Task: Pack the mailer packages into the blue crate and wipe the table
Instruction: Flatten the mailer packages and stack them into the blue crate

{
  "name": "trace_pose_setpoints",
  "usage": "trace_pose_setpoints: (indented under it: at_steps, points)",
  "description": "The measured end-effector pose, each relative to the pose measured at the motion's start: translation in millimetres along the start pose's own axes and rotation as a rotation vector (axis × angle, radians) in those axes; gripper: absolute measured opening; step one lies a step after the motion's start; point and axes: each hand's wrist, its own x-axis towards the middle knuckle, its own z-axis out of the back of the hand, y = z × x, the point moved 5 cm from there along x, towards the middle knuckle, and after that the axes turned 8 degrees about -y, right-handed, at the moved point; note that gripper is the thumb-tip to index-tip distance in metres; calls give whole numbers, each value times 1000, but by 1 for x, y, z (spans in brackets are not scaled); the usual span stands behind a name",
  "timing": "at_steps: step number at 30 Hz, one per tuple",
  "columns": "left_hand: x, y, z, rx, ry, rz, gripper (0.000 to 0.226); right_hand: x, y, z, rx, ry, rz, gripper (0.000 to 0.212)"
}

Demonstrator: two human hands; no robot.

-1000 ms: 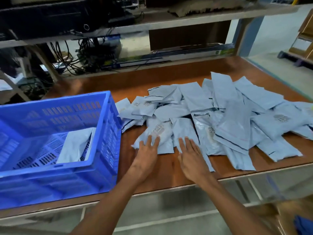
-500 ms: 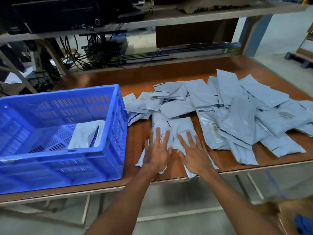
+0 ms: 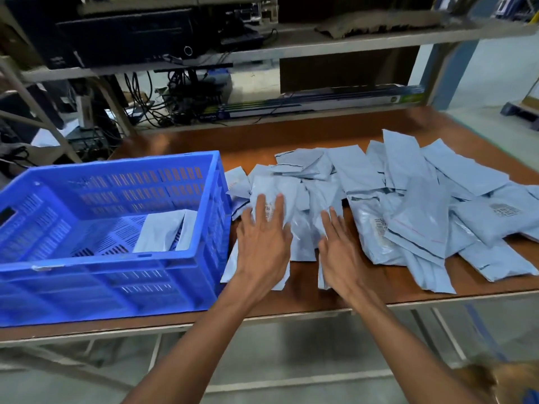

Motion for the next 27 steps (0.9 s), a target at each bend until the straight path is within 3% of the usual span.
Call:
trace_pose_setpoints:
  at_steps: [5, 8, 13, 17, 22, 27]
  points:
    - [31, 23, 136, 101, -378, -52, 56, 56, 125, 39, 107, -150, 228, 57]
    - [58, 91, 181, 186, -413, 10, 56, 74, 200, 28, 130, -122, 328, 55]
    - [77, 273, 171, 265, -142, 152, 58, 78, 309, -50, 150, 127, 405, 53]
    - [68, 395, 160, 273, 92, 279, 59, 70, 383, -143, 101, 366, 331, 46]
    - [66, 447, 139, 450, 451, 131, 41, 49, 427, -260, -70, 635, 231, 34]
    - [69, 481, 92, 660, 729, -59, 48, 47, 420, -337, -288, 763, 151, 47]
